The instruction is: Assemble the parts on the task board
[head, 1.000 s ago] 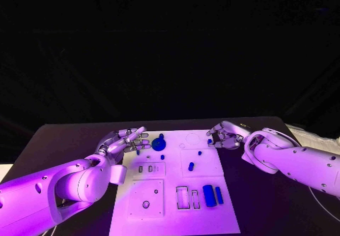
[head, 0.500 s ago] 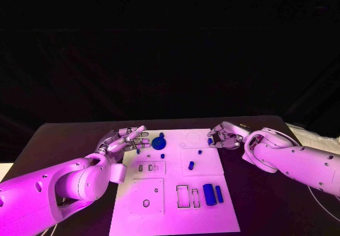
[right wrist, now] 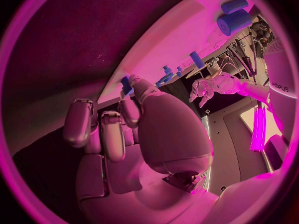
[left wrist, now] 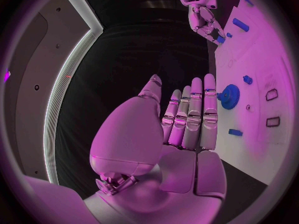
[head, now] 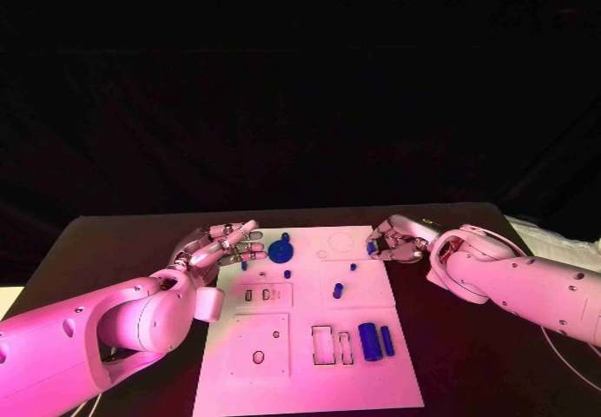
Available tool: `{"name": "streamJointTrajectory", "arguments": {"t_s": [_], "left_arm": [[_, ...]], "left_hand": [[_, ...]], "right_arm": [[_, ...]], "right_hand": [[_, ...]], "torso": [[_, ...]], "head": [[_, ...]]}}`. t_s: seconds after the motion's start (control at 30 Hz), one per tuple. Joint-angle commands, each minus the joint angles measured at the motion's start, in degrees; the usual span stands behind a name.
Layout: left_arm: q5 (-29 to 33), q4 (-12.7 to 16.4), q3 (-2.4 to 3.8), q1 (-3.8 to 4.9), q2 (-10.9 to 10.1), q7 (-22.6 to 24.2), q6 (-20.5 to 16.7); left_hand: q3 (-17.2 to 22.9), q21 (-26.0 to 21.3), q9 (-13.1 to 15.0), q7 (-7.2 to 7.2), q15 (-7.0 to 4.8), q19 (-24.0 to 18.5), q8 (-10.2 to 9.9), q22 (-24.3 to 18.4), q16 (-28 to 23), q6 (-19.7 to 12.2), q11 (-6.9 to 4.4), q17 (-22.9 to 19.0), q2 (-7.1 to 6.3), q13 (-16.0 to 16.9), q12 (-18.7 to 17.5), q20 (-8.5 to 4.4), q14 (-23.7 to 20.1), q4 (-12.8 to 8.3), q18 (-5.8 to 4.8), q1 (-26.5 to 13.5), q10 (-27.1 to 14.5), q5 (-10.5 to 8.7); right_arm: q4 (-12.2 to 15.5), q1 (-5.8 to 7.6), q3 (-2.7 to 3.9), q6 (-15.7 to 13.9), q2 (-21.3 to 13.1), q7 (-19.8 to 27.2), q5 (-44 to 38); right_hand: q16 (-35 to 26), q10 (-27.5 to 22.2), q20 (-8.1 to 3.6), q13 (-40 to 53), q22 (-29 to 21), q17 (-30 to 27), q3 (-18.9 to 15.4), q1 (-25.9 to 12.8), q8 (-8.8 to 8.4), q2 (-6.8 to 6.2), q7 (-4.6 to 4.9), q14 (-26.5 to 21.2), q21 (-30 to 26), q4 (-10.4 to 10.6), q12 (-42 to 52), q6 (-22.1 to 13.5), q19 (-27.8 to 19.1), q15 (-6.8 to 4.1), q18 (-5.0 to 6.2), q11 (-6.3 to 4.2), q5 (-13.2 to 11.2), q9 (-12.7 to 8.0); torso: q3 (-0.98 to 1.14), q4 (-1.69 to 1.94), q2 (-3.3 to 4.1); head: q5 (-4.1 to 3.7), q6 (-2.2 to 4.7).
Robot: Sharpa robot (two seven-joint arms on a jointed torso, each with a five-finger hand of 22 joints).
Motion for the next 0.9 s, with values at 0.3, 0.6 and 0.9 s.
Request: {"name": "streamJointTrajectory", "arguments": {"t_s": [0.3, 0.6, 0.9], "left_arm": [[0.1, 0.1, 0.05, 0.04, 0.1, 0.3, 1.1], [0.1, 0.1, 0.04, 0.04, 0.1, 0.3, 1.1], [0.1, -0.1, 0.04, 0.04, 0.1, 0.3, 1.1]], "left_hand": [[0.1, -0.3, 0.0, -0.11, -0.14, 0.2, -0.2, -0.1, -0.2, 0.2, 0.07, 0.0, 0.69, 0.0, -0.3, 0.0, -0.4, -0.3, 0.46, 0.1, 0.0, -0.14], [0.2, -0.3, 0.0, -0.12, -0.14, 0.2, -0.3, -0.1, -0.2, 0.2, 0.07, 0.1, 0.8, 0.0, -0.3, 0.0, -0.4, -0.4, 0.47, 0.2, 0.0, -0.14], [0.2, -0.3, 0.0, -0.12, -0.14, 0.2, -0.3, -0.1, -0.2, 0.2, 0.07, 0.1, 0.84, 0.0, -0.3, 0.0, -0.4, -0.4, 0.47, 0.2, 0.0, -0.14]], "right_arm": [[-0.2, -0.08, -0.02, 0.9, 0.6, -0.7, -0.6], [-0.1, -0.08, -0.01, -2.0, 0.7, -2.3, -0.6], [1.9, 0.03, 0.02, -5.1, 0.2, -3.4, 0.6]], "right_hand": [[0.2, 0.4, -0.39, 0.4, 0.2, 9.6, 0.8, -0.6, 0.66, 0.87, -0.41, 4.8, 0.3, 0.0, 0.4, 1.5, 0.1, -0.58, -0.37, -0.41, -0.7, 0.1], [0.3, 1.1, -1.06, 0.9, 0.6, 9.8, 3.4, 0.2, 1.89, 2.87, -1.6, 4.9, 0.5, -0.9, 0.9, 4.5, 0.3, -1.41, -0.42, -1.42, -4.1, 0.6], [0.4, 1.5, -1.61, 1.2, 1.0, 10.0, 5.8, 0.6, 2.7, 3.81, -2.2, 4.9, 0.7, -2.1, 1.0, 5.9, 0.6, -1.91, -0.52, -1.94, -6.1, 1.0]], "torso": [[-0.01, -0.01, 0.0], [0.0, -0.01, -0.02], [-0.01, -0.03, -0.12]], "head": [[0.09, -0.11], [0.09, -0.17], [0.03, -0.13]]}}
